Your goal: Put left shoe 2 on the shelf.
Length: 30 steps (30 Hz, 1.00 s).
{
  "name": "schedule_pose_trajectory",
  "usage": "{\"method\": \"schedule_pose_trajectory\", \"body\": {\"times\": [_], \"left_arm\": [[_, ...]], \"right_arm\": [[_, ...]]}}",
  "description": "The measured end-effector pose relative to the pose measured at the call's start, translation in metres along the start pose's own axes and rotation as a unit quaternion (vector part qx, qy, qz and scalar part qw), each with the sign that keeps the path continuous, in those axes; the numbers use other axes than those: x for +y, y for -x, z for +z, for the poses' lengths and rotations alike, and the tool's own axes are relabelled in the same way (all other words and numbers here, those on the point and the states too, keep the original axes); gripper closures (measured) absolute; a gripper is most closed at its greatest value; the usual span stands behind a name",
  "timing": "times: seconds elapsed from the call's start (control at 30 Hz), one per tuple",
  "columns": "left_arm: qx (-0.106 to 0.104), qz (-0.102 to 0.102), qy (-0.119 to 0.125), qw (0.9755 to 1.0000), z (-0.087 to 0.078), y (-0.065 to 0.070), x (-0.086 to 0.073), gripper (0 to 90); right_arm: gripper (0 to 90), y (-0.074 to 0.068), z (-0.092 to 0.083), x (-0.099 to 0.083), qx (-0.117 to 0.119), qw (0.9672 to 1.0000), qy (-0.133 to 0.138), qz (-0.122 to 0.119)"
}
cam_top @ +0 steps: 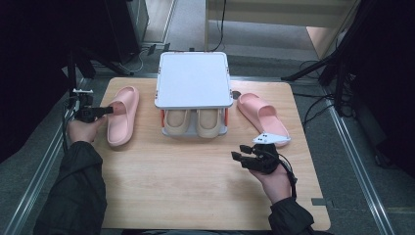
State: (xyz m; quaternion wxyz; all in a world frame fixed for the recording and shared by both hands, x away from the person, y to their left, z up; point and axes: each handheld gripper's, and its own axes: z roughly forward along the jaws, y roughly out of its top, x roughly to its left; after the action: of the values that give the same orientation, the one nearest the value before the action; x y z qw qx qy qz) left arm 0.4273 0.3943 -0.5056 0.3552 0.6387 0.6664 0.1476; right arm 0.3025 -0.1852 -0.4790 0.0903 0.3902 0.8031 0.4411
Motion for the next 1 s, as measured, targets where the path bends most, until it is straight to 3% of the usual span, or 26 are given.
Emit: {"method": "schedule_pose_trajectory", "body": {"times": [0.1, 0.27, 0.53, 0.63, 1.0], "left_arm": [[-0.004, -0.010, -0.005, 0.9999, 0.000, -0.001, 0.000, 80.0], [-0.010, -0.022, -0.012, 0.9996, 0.000, 0.000, 0.001, 81.6], [-0.008, -0.013, -0.022, 0.9997, -0.002, 0.006, 0.002, 82.2], [-0.014, -0.022, -0.022, 0.9994, -0.003, 0.009, 0.003, 82.3], [-0.023, -0.021, -0.019, 0.9994, -0.019, 0.026, 0.015, 82.3]], "right_arm": [[54.5, 0.000, 0.000, 0.000, 0.000, 1.0000, 0.002, 0.001], [54.3, 0.000, 0.000, 0.000, 0.001, 1.0000, 0.000, 0.000], [54.0, -0.001, 0.003, 0.002, 0.006, 1.0000, 0.000, -0.003], [53.7, -0.002, 0.004, 0.003, 0.009, 1.0000, 0.000, -0.003], [53.7, -0.002, 0.013, 0.009, 0.023, 0.9996, -0.002, -0.016]]}}
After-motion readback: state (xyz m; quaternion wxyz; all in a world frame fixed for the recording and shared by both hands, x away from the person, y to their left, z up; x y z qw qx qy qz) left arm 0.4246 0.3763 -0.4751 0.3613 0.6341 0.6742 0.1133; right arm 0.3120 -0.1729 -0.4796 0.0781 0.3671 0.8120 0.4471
